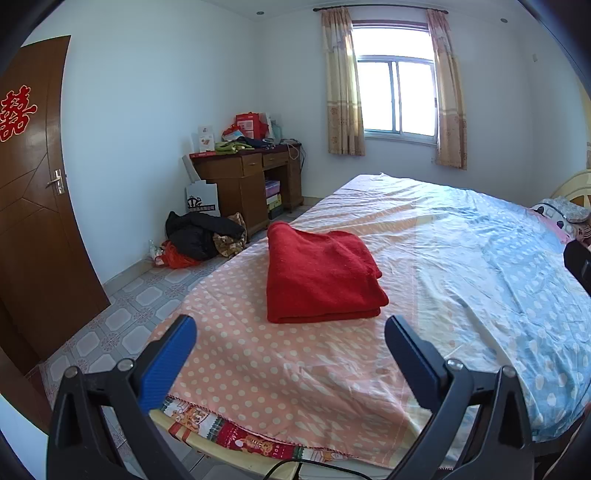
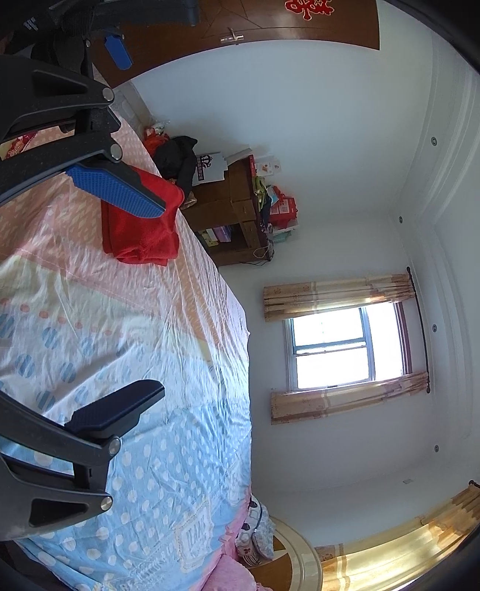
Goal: Fold small clothes
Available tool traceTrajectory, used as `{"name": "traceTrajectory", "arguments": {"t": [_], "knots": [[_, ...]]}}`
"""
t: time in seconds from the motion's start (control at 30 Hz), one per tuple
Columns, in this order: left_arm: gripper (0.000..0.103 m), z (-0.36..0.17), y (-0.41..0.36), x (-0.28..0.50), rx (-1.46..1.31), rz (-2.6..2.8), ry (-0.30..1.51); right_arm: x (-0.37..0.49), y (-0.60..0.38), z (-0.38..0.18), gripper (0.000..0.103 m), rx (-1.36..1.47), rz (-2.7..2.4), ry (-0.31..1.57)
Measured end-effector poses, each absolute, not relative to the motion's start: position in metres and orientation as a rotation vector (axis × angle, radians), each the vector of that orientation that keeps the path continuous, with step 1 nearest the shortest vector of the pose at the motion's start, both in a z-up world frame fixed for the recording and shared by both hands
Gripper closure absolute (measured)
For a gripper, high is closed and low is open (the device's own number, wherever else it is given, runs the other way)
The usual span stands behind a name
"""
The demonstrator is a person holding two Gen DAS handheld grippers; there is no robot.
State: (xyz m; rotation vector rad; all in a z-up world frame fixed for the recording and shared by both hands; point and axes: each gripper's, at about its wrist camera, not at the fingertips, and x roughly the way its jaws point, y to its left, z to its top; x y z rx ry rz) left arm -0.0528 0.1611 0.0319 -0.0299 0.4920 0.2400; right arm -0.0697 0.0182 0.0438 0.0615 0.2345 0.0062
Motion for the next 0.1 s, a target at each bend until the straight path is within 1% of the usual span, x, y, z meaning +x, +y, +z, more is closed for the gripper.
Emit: {"name": "traceTrajectory", "arguments": {"t": [0.1], "knots": [[0.0,0.032,0.1602,-0.0531,-0.028,0.242,0.49,-0.0688,0.0158,0.0439,0.013,0.069,0.003,0.237]]}}
